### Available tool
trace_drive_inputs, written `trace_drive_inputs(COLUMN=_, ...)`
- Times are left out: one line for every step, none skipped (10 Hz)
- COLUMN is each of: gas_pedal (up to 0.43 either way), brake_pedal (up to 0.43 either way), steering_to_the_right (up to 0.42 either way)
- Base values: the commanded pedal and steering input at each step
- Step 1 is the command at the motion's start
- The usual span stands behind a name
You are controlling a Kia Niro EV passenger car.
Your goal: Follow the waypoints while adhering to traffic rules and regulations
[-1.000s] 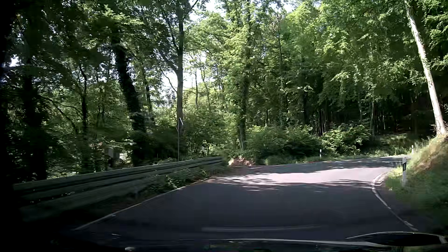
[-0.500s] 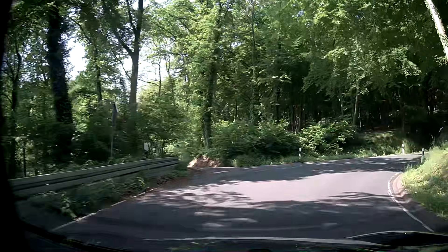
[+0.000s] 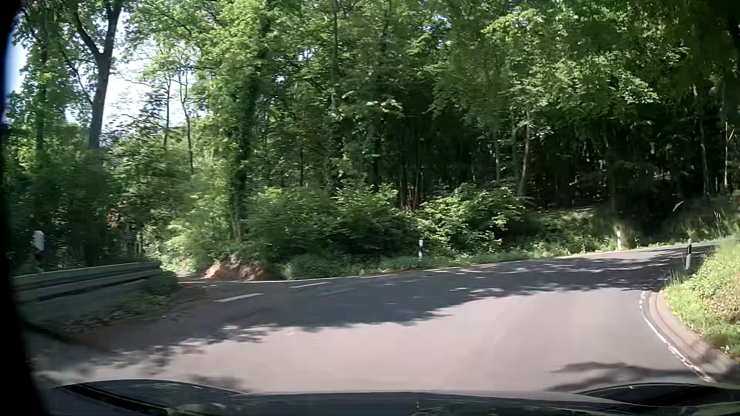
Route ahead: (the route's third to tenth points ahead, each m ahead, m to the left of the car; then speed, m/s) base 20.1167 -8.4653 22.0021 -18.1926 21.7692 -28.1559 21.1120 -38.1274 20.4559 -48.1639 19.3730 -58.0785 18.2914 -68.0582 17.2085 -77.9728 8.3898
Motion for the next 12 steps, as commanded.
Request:
trace_drive_inputs(gas_pedal=0.177, brake_pedal=0.000, steering_to_the_right=0.221)
trace_drive_inputs(gas_pedal=0.169, brake_pedal=0.000, steering_to_the_right=0.224)
trace_drive_inputs(gas_pedal=0.169, brake_pedal=0.000, steering_to_the_right=0.227)
trace_drive_inputs(gas_pedal=0.169, brake_pedal=0.000, steering_to_the_right=0.232)
trace_drive_inputs(gas_pedal=0.169, brake_pedal=0.000, steering_to_the_right=0.234)
trace_drive_inputs(gas_pedal=0.169, brake_pedal=0.000, steering_to_the_right=0.236)
trace_drive_inputs(gas_pedal=0.169, brake_pedal=0.000, steering_to_the_right=0.237)
trace_drive_inputs(gas_pedal=0.157, brake_pedal=0.000, steering_to_the_right=0.239)
trace_drive_inputs(gas_pedal=0.157, brake_pedal=0.000, steering_to_the_right=0.239)
trace_drive_inputs(gas_pedal=0.169, brake_pedal=0.000, steering_to_the_right=0.238)
trace_drive_inputs(gas_pedal=0.177, brake_pedal=0.000, steering_to_the_right=0.237)
trace_drive_inputs(gas_pedal=0.177, brake_pedal=0.000, steering_to_the_right=0.237)
